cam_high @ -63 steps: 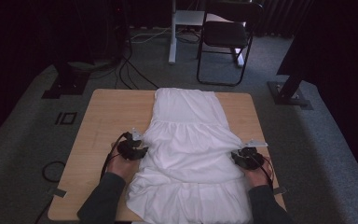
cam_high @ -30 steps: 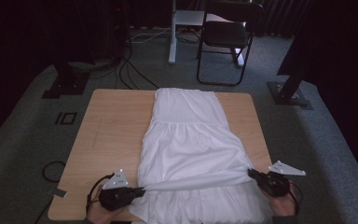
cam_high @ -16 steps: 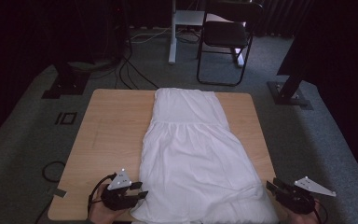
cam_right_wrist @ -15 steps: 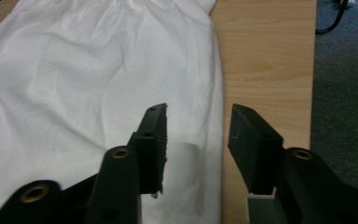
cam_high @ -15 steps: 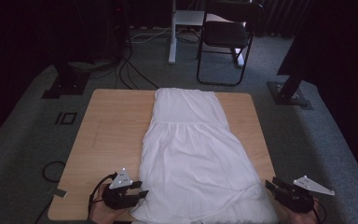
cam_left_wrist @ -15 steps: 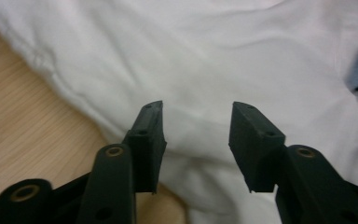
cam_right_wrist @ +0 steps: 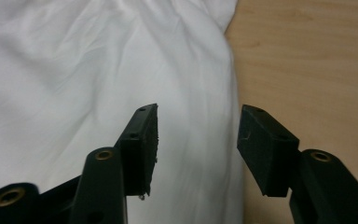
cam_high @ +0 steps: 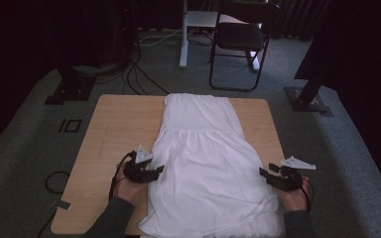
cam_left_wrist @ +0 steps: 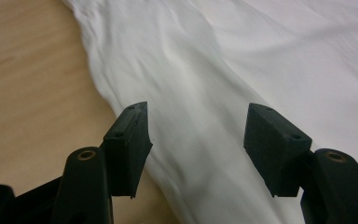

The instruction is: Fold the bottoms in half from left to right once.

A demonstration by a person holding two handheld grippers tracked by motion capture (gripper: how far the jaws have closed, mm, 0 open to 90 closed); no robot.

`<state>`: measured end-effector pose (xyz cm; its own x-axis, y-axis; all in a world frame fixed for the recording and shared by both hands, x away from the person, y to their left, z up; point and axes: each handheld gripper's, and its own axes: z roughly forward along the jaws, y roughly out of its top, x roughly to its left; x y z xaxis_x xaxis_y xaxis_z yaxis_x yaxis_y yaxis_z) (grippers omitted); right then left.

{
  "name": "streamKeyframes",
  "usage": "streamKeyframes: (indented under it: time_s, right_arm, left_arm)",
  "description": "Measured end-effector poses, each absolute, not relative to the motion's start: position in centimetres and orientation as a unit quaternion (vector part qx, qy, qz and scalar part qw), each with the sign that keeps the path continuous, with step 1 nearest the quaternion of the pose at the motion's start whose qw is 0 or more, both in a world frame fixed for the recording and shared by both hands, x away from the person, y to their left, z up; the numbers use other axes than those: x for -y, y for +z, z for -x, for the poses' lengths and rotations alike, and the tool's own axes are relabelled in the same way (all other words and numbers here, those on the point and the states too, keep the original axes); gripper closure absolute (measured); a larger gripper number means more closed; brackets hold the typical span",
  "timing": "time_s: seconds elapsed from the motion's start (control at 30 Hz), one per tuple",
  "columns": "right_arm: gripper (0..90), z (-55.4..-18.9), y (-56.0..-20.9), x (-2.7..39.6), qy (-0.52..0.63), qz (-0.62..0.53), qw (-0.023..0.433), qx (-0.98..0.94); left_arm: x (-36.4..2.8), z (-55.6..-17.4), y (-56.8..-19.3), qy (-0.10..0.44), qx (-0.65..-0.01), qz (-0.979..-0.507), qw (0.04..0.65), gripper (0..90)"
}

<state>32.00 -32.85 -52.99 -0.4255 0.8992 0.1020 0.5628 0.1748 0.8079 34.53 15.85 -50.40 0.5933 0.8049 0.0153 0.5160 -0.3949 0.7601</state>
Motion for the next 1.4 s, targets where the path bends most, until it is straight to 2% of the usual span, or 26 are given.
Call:
streamKeyframes:
  time_s: [0.13, 0.2, 0.23, 0.4, 0.5, 0.53, 0.57, 0.6, 0.63, 0.73, 0.8, 1.17, 1.4]
  right_arm:
    - [45.8, -35.5, -53.5, 32.7, 0.399, -0.501, 0.194, -0.743]
    - [45.9, -36.4, -53.8, 32.7, 0.398, -0.503, 0.19, -0.743]
    - [46.1, -38.1, -54.3, 32.8, 0.396, -0.507, 0.181, -0.744]
    - [47.6, -39.2, -54.9, 32.8, 0.396, -0.509, 0.17, -0.745]
    - [56.9, -40.0, -56.1, 32.5, 0.387, -0.512, 0.16, -0.75]
    - [56.9, -40.0, -56.1, 32.5, 0.387, -0.512, 0.16, -0.75]
    - [59.7, -39.9, -56.1, 32.5, 0.388, -0.512, 0.158, -0.75]
    - [63.7, -39.8, -56.1, 32.4, 0.385, -0.511, 0.159, -0.752]
    - [70.7, -39.4, -56.1, 32.2, 0.379, -0.505, 0.167, -0.757]
    - [82.5, -38.8, -56.1, 32.1, 0.369, -0.504, 0.173, -0.762]
    - [86.6, -38.2, -56.1, 32.1, 0.369, -0.503, 0.173, -0.763]
    - [87.7, -31.9, -56.2, 30.9, 0.365, -0.504, 0.169, -0.764]
    - [87.8, -28.0, -56.2, 30.4, 0.358, -0.504, 0.169, -0.767]
  left_arm:
    - [-15.3, -38.3, -50.8, 0.19, -0.431, -0.809, 0.351, 38.9]
    - [-15.2, -38.9, -51.0, 0.186, -0.434, -0.81, 0.348, 38.9]
    - [-14.9, -40.5, -51.7, 0.18, -0.445, -0.81, 0.336, 38.6]
    - [-14.7, -41.9, -53.0, 0.171, -0.457, -0.81, 0.324, 39.0]
    - [-14.7, -42.2, -54.2, 0.146, -0.458, -0.814, 0.327, 43.0]
    - [-14.7, -42.2, -54.2, 0.146, -0.458, -0.814, 0.327, 45.2]
    - [-14.8, -42.2, -54.2, 0.14, -0.457, -0.815, 0.327, 45.2]
    - [-14.9, -42.0, -54.3, 0.134, -0.448, -0.819, 0.332, 50.4]
    - [-14.9, -41.9, -54.4, 0.133, -0.444, -0.821, 0.333, 59.0]
    - [-15.1, -41.4, -54.4, 0.123, -0.436, -0.823, 0.342, 77.5]
    - [-15.4, -40.8, -54.4, 0.129, -0.43, -0.826, 0.34, 82.0]
    - [-17.7, -35.1, -54.7, 0.156, -0.407, -0.833, 0.34, 82.7]
    - [-18.1, -30.7, -54.7, 0.155, -0.392, -0.842, 0.337, 82.8]
